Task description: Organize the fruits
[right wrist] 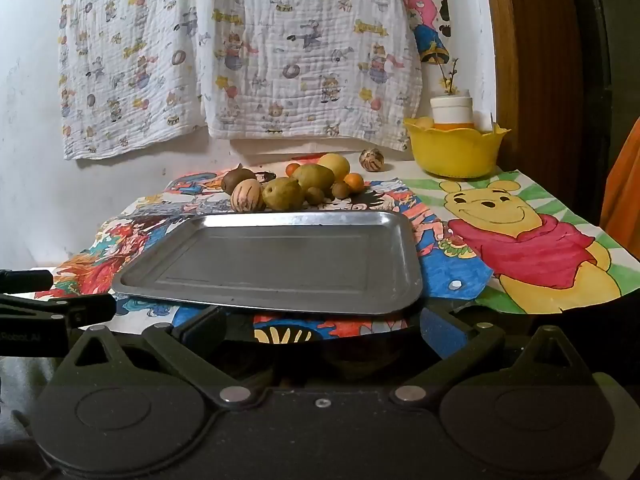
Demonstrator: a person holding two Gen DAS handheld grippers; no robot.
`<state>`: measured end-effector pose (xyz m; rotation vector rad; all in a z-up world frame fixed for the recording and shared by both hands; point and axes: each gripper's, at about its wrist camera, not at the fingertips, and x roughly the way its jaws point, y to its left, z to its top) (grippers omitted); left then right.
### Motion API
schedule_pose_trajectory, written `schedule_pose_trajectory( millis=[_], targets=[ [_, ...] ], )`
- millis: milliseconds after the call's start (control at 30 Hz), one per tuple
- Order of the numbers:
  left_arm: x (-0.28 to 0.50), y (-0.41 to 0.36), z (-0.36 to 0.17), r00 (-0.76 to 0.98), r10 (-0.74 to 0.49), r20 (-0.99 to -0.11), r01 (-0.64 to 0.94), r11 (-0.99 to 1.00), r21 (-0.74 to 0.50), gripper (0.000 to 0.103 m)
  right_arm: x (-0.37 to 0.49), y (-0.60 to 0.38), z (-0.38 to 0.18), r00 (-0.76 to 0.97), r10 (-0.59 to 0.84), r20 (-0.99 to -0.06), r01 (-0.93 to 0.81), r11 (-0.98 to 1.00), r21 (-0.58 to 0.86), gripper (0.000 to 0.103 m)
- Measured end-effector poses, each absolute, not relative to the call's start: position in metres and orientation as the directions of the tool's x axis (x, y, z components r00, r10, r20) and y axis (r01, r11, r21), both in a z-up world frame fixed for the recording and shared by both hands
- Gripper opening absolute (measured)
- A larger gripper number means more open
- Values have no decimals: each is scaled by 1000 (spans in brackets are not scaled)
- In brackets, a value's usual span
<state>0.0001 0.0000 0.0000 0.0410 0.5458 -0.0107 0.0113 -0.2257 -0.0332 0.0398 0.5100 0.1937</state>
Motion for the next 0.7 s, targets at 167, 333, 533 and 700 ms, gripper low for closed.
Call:
schedule_pose_trajectory(
  millis=[167,333,533,700],
  targets=[
    [0,0,0,857,2,-515,21,999,40,103,12,-226,-34,857,191,-479,-173,981,83,103],
    [0,0,0,856,4,-516,21,999,44,103,14,-228,-35,853,195,-484,-173,981,89,103],
    [0,0,0,857,6,-516,21,999,45,103,13,-227,-34,853,194,-484,-173,981,89,103],
    [0,0,0,857,6,-515,21,999,45,103,12,-227,-31,853,193,-485,-172,981,88,103]
  ],
)
